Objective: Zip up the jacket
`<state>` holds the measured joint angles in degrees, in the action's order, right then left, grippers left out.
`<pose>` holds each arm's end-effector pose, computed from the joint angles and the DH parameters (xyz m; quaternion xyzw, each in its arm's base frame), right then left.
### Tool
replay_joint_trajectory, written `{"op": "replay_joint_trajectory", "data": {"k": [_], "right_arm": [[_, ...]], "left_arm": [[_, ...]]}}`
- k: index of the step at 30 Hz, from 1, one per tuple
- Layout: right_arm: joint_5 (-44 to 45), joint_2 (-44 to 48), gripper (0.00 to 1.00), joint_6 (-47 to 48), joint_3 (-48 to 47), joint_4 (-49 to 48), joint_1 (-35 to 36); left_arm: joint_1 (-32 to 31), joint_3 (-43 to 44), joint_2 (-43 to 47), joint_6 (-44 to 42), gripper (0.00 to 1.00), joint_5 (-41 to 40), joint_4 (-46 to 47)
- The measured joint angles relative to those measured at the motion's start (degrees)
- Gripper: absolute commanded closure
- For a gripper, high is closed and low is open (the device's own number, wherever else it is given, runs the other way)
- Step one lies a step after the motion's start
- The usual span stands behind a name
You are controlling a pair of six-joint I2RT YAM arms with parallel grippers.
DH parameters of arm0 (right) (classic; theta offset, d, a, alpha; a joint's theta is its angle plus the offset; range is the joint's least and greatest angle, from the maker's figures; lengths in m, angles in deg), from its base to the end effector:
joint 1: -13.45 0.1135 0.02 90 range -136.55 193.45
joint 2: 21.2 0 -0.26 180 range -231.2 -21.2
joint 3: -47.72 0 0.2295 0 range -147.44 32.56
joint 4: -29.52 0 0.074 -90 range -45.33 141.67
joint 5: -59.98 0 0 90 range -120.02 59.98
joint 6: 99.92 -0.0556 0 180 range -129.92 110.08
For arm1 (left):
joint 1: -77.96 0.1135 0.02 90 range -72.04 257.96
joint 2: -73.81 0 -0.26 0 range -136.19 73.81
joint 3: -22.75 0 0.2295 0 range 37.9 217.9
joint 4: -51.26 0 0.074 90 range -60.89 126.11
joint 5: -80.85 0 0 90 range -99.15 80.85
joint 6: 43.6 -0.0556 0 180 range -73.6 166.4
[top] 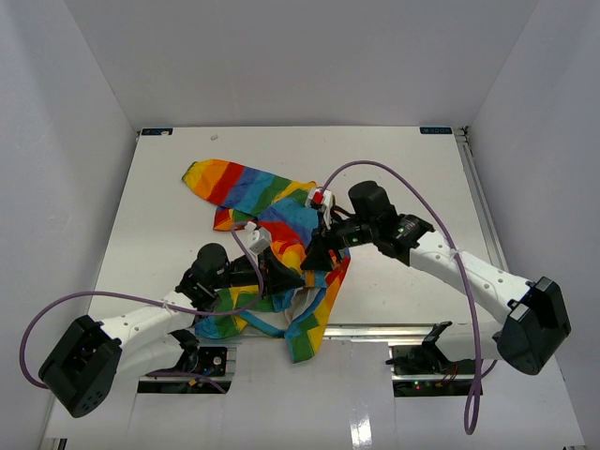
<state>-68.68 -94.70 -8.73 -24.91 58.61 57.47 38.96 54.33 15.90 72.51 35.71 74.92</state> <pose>0.1753 0.2177 0.3007 -0.4669 0.6906 0.4392 0.3349 0.1314 -0.1569 0.2267 0.3368 0.6349 -0.5761 0.3894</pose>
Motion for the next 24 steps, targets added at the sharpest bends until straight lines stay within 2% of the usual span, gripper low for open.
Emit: {"op": "replay_joint_trajectory", "data": {"k": [5,9,24], "right_arm": [[0.2,1.5,0.42,1.3,0.2,0.0,0.7],[3.8,2.4,0.42,2.0,0.4,0.0,2.9],[28.8,3.4,0.47,0.6,0.4,2.6,13.0]], "left_arm": [[0.0,0.0,0.0,0.0,1.0,0.0,0.0],[0.0,0.0,0.0,0.0,1.0,0.0,0.0],[0.0,-0.1,0.0,0.0,1.0,0.0,0.0]]}}
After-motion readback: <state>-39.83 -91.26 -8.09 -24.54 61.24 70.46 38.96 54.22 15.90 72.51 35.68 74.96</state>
